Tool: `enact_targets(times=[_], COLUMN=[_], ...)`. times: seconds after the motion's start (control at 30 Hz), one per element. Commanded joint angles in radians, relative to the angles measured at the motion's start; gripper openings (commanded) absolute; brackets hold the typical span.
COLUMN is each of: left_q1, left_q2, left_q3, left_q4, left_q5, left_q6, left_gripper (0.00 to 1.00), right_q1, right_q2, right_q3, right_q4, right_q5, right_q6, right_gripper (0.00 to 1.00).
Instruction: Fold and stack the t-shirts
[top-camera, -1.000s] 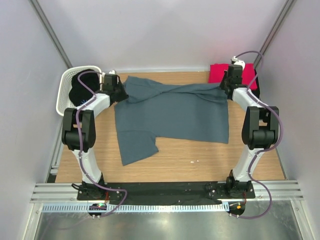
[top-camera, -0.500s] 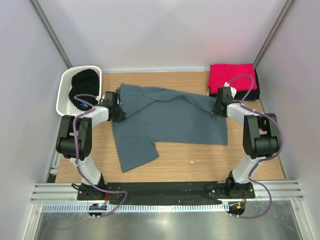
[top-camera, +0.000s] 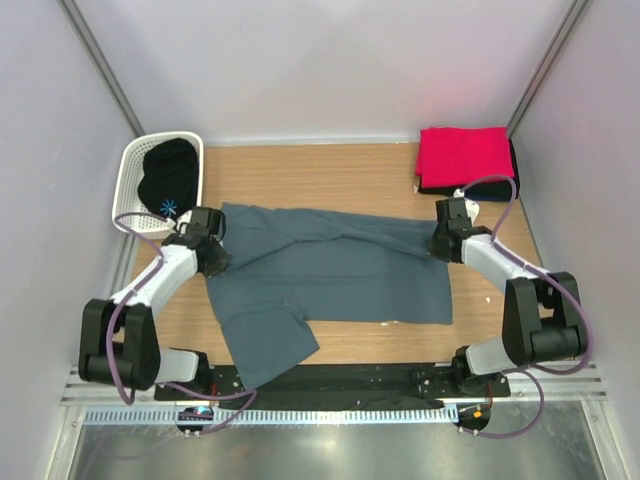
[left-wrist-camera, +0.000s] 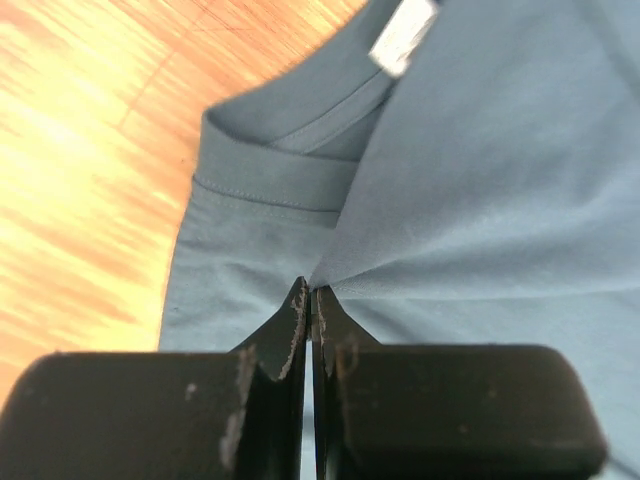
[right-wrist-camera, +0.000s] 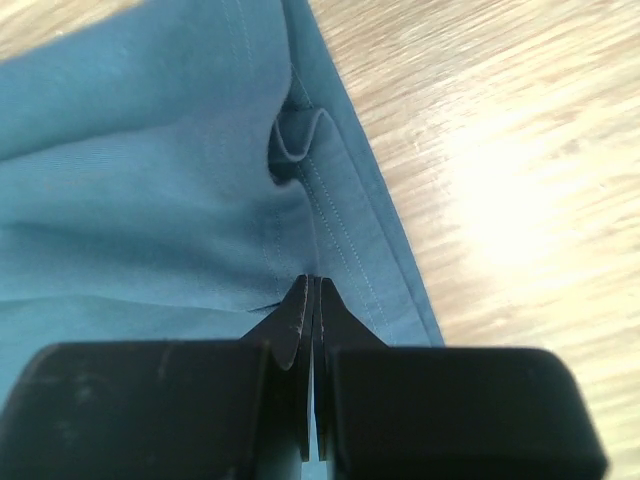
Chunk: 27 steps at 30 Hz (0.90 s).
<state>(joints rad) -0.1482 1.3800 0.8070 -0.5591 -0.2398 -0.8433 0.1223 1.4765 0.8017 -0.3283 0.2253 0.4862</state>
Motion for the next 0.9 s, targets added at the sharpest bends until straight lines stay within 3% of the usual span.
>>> enact_targets(times=[0.0, 0.17, 0.43, 0.67, 0.87], left_q1=[0.006, 0.006, 0.016, 0.047, 0.059], left_q2=[-0.103, -0.070, 0.207, 0.474, 0.632], left_q3=[-0.009, 0.107, 0.634, 1.080, 1.255], left_q4=[-0.055, -0.002, 0.008, -0.013, 0.017], left_q5=[-0.020, 0.013, -0.030, 0.034, 0.126], left_q6=[0.052, 0.110, 0.294, 0.449, 0.541], left_gripper=[0.00, 0.00, 0.00, 0.00, 0.00], right_q1=[0.008, 0.007, 0.002, -0.021, -0.049], right_q2=[-0.090, -0.055, 0.209, 0.444, 0.639], right_q3=[-0.006, 0.128, 0.501, 0.823, 1.040], right_q4=[-0.052, -0.029, 0.048, 0.058, 0.074], right_q5=[0.055, 0.147, 0.244, 0.184, 0.112], right_q6=[0.012, -0.055, -0.138, -0.201, -0.270], right_gripper=[0.01, 0.01, 0.01, 0.01, 0.01])
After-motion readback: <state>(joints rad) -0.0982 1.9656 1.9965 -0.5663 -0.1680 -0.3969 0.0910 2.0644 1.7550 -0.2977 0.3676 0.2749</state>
